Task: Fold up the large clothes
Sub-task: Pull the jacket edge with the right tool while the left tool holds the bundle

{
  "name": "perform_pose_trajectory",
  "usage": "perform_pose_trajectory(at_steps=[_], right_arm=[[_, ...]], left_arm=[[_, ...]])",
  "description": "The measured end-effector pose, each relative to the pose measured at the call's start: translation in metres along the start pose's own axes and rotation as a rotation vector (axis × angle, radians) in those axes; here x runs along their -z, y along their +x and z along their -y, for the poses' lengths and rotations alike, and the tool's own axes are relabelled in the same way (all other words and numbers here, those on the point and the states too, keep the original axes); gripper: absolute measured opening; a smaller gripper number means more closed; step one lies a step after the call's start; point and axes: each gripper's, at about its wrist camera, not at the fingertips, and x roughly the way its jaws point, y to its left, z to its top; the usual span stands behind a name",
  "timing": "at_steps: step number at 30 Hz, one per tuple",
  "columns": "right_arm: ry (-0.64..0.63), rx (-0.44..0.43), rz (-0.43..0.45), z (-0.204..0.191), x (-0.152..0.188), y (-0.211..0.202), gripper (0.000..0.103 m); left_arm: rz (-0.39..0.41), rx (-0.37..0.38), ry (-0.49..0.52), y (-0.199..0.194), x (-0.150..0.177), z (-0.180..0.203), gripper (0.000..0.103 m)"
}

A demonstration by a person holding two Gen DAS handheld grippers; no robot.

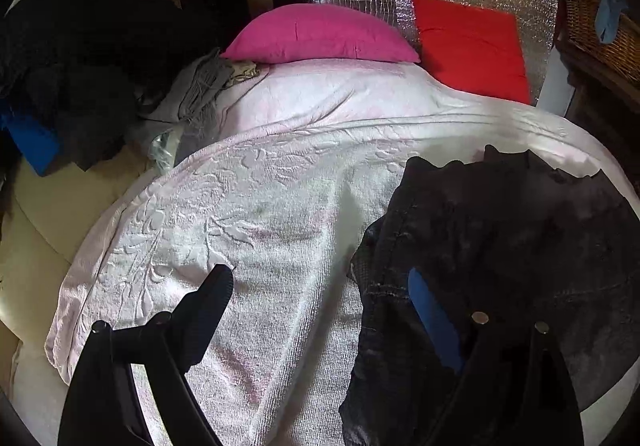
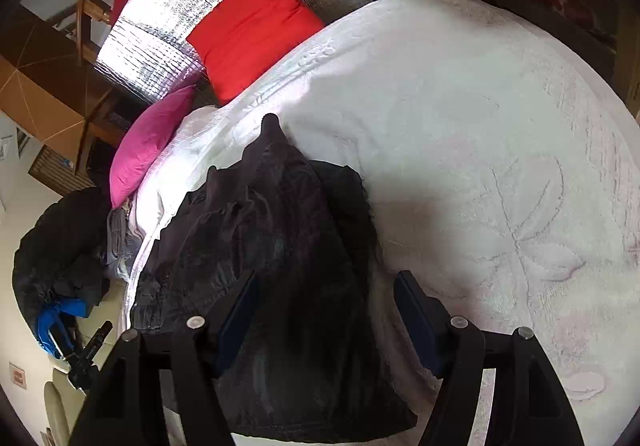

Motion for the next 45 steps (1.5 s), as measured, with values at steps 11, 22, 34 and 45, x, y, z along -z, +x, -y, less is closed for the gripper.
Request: perform_pose_trajectory(at_steps=[11,22,34,45], right_arm=[[-0.020,0.010,-0.004,-0.002,-0.001,0.004,0.073],[-0.019,0.001,0.007,0.000,0.000,0.000,0.073],[0.008,0.002,0.079,0.003,-0.001,-0.007,0.073],[-0.155,-0.035,0.078,-0.059,0.018,0.021,0.058]], left_arm=[[0.029,-0.032,0.070,-0.007,0.000,0.016,0.089],[0.034,-0.052,0.096,-0.009,0.001,0.022,0.089],[-0.115,0.159,-0.090,0.017,0.005,-0.002,0.089],[-0.119,0.178,0.122,0.014,0.026,0.072,0.094]])
